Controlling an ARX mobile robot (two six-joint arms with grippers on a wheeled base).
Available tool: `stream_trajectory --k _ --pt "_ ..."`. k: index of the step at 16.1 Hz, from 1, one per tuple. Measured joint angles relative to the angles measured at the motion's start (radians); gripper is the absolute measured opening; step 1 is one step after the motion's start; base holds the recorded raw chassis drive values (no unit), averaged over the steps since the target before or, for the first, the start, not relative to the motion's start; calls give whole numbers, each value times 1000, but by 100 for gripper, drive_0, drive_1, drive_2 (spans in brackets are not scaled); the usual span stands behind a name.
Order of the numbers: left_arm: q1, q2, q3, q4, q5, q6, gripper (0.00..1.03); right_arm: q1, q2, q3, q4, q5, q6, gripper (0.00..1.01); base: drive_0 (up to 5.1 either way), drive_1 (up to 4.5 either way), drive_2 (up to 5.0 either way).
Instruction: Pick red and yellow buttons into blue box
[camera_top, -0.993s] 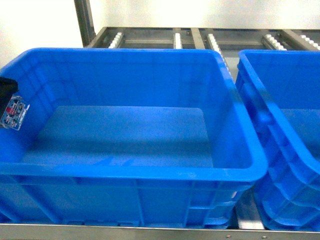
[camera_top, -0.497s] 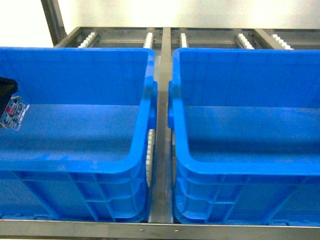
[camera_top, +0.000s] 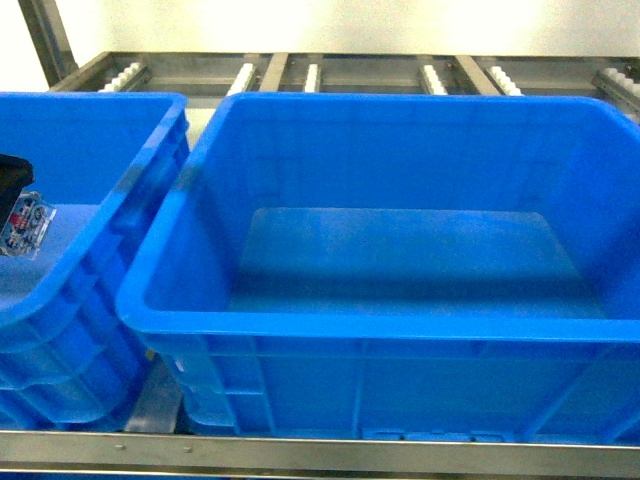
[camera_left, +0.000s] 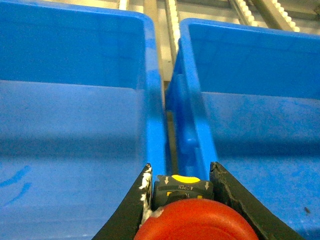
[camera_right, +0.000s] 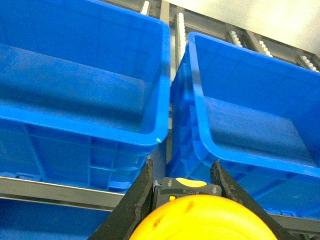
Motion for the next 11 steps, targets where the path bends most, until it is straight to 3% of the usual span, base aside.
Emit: stream_trajectory --k 1,5,9,11 --pt "0 0 0 -1 0 0 29 0 0 0 3 0 0 29 492 -249 -249" --pt "1 0 0 1 0 -1 29 0 0 0 1 5 0 29 0 0 0" --pt "-3 -2 0 2 4 -7 29 0 0 0 6 3 0 29 -168 425 -285" --pt "5 2 0 2 -3 -11 29 0 4 0 3 -1 0 29 0 0 0"
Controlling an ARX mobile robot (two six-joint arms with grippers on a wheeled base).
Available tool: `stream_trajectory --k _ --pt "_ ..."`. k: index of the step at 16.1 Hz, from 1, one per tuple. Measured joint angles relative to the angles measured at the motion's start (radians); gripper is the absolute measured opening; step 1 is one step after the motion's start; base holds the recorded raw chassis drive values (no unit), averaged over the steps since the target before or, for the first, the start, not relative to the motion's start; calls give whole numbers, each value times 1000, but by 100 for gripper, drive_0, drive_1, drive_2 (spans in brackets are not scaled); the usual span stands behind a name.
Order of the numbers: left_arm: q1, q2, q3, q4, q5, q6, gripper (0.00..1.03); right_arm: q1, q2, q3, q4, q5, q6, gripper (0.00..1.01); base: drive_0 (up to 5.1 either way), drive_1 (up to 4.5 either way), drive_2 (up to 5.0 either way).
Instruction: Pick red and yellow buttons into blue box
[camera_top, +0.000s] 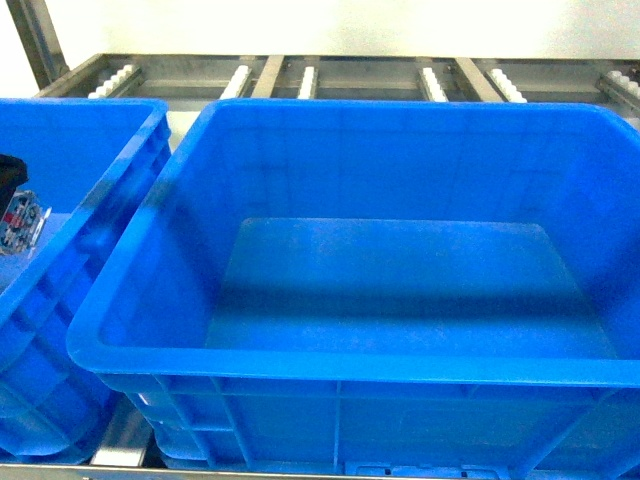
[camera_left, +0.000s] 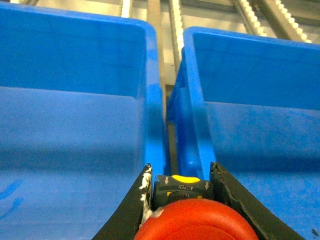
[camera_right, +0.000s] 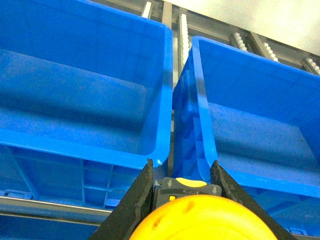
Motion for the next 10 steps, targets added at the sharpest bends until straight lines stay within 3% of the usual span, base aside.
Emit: stream_trajectory --k 6,7,8,10 --pt "-5 -1 0 -2 6 -2 29 0 0 0 -2 1 0 29 0 0 0" --pt "-5 -1 0 -2 6 -2 29 19 2 0 -8 18 0 29 0 0 0" --pt "-5 -1 0 -2 6 -2 29 85 20 3 0 49 2 29 0 0 0" --pt "-5 -1 0 -2 6 -2 29 215 196 50 174 119 2 29 0 0 0"
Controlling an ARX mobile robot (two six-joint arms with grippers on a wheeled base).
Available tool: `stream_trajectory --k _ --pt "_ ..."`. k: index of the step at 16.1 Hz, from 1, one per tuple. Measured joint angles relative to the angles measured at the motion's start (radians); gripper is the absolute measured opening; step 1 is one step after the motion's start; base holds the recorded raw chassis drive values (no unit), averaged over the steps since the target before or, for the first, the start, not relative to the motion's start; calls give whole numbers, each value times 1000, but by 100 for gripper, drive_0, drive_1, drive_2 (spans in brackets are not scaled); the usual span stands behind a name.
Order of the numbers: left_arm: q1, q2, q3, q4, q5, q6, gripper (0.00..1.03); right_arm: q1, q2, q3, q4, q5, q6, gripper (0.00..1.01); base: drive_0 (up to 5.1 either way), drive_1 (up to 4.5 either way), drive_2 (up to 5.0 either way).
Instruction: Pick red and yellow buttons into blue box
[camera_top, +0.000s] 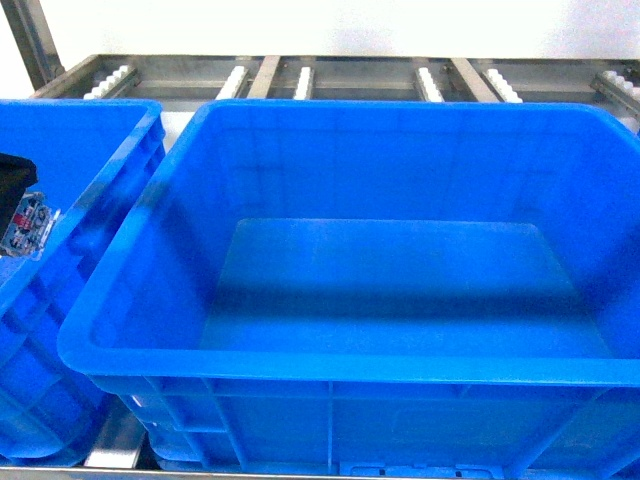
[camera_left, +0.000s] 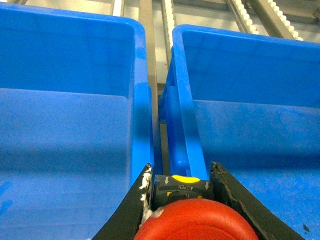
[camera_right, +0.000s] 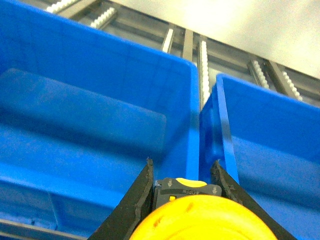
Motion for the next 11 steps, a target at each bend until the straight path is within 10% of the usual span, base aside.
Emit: stream_trajectory --k 6,11 --pt "0 0 0 0 0 0 29 254 831 328 382 84 6 29 0 0 0" --pt "0 0 0 0 0 0 29 285 1387 688 224 90 47 29 0 0 0"
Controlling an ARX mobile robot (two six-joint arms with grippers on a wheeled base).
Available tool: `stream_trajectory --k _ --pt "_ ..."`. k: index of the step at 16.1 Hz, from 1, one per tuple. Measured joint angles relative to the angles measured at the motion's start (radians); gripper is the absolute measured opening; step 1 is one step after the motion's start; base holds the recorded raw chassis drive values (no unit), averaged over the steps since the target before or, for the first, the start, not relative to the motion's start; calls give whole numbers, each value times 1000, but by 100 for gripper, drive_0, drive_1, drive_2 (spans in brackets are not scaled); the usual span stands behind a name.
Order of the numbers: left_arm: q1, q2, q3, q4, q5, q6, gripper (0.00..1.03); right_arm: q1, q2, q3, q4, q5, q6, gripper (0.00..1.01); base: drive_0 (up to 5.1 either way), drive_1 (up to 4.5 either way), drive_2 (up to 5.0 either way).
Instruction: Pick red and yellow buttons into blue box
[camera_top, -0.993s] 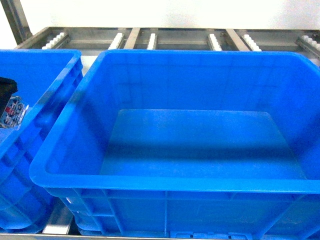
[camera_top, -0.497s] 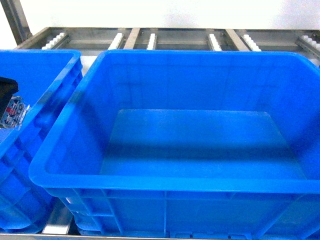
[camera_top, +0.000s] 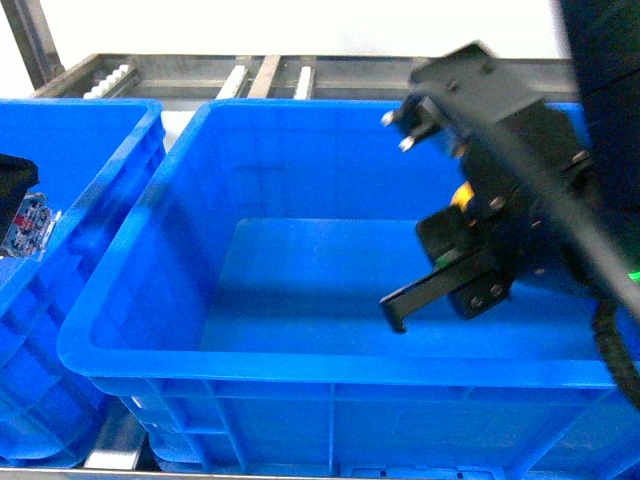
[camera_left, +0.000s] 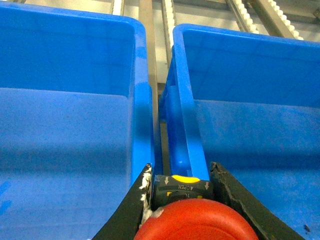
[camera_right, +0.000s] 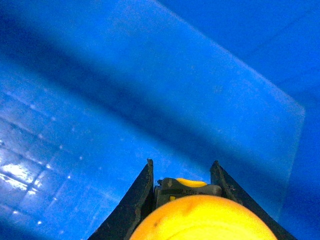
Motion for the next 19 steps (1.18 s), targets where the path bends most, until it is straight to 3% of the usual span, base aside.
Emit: stream_trajectory --k 1,2,4,5,7,9,10,16,17,19 --pt "0 0 0 0 0 0 29 5 131 97 -108 -4 18 29 0 0 0" --pt "0 0 0 0 0 0 29 4 164 137 -129 -10 53 44 0 0 0" --pt "0 0 0 0 0 0 29 -4 142 108 -84 -5 63 66 0 0 0" --pt "0 0 0 0 0 0 29 -25 111 75 -39 4 77 81 0 0 0" --pt "0 0 0 0 0 0 29 -83 33 14 31 13 82 100 0 0 0" --pt "0 0 0 0 0 0 29 -183 -154 -117 132 16 70 98 0 0 0" --pt "0 0 0 0 0 0 29 -227 -256 -194 172 13 37 98 0 0 0" --pt "0 0 0 0 0 0 29 -286 -385 -282 169 -19 6 98 0 0 0" --pt "0 0 0 0 0 0 29 -320 -451 -325 172 -35 2 98 0 0 0" --pt "0 0 0 0 0 0 29 -460 -679 -434 171 -124 -7 98 0 0 0"
